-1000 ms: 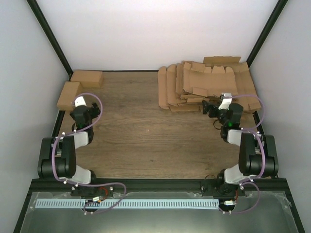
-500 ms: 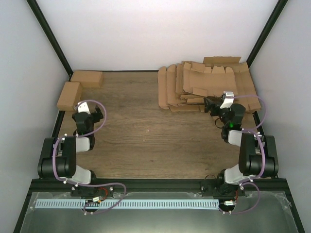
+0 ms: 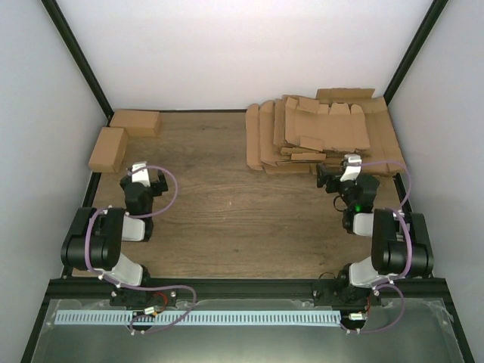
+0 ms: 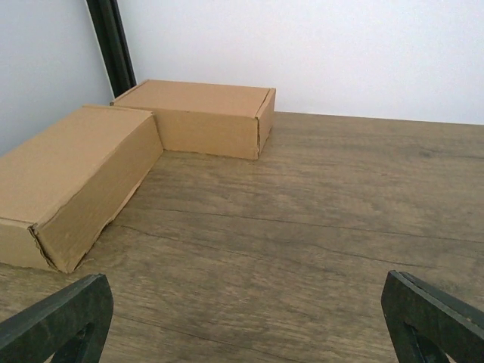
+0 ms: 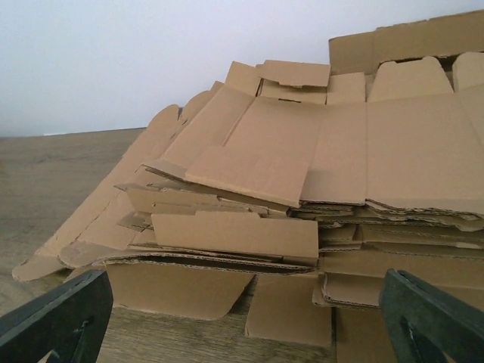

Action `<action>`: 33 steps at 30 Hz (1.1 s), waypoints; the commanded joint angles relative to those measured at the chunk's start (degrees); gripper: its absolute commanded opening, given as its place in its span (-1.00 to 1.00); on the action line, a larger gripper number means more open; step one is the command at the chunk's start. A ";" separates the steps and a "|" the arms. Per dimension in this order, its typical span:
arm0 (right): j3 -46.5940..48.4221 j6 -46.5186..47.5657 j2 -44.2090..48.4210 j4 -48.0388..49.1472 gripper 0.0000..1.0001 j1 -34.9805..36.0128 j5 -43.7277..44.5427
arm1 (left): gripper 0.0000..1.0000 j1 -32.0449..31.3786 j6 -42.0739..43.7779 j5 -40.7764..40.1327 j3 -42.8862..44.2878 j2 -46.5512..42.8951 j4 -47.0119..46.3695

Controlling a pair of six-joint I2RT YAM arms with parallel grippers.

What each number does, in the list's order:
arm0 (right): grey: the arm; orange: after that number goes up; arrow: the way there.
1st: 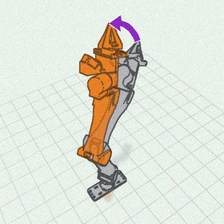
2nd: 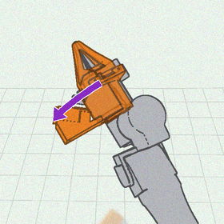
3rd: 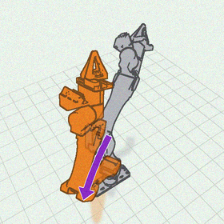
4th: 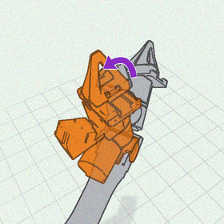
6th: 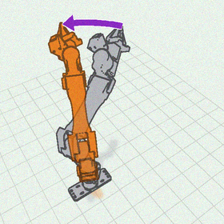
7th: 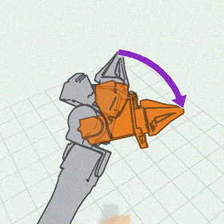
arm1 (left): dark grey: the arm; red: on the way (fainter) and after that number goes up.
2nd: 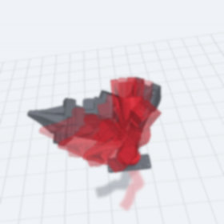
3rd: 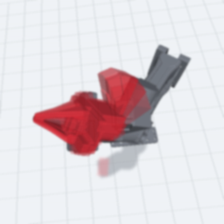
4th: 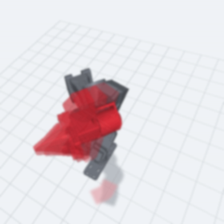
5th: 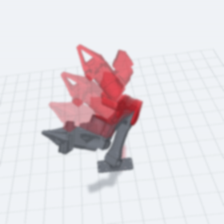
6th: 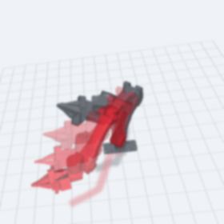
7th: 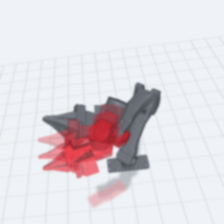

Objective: Fold the paper box

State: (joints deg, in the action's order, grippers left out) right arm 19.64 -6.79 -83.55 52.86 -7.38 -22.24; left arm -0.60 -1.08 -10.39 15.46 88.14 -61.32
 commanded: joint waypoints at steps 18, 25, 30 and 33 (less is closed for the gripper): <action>-5.25 6.82 -3.94 16.22 1.00 7.82 13.55 | 1.00 -0.34 2.82 4.07 0.97 0.10 -3.26; -4.33 5.98 -4.02 15.07 1.00 7.64 14.86 | 1.00 -0.10 2.81 4.77 1.32 0.19 -2.59; -4.26 5.91 -4.17 15.04 1.00 7.65 14.86 | 1.00 -0.03 2.75 4.88 1.42 0.17 -2.58; -4.13 5.91 -4.25 14.91 1.00 7.64 14.86 | 1.00 -0.01 2.77 4.89 1.41 0.19 -2.60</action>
State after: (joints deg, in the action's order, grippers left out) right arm 13.76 -1.08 -87.68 66.04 0.10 -8.67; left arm -0.69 1.34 -6.74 15.88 88.14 -61.63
